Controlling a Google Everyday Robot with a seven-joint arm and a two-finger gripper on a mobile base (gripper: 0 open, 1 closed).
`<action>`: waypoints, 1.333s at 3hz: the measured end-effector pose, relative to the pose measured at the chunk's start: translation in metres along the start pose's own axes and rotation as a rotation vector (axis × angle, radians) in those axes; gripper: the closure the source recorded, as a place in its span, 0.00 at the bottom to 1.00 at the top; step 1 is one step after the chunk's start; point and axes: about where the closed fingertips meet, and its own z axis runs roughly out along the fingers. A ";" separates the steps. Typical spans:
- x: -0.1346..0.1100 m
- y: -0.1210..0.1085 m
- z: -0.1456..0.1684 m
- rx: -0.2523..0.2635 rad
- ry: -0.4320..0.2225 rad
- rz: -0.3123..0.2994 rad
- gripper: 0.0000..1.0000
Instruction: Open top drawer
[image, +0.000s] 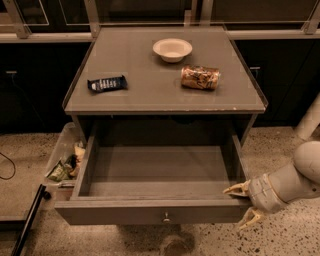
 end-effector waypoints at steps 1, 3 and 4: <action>-0.020 -0.019 -0.009 -0.007 -0.008 -0.045 0.00; -0.092 -0.068 -0.062 0.024 0.043 -0.214 0.00; -0.113 -0.104 -0.091 0.055 0.092 -0.251 0.00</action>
Offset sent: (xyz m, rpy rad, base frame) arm 0.0390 0.0563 0.1240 -0.0280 -0.1547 0.1735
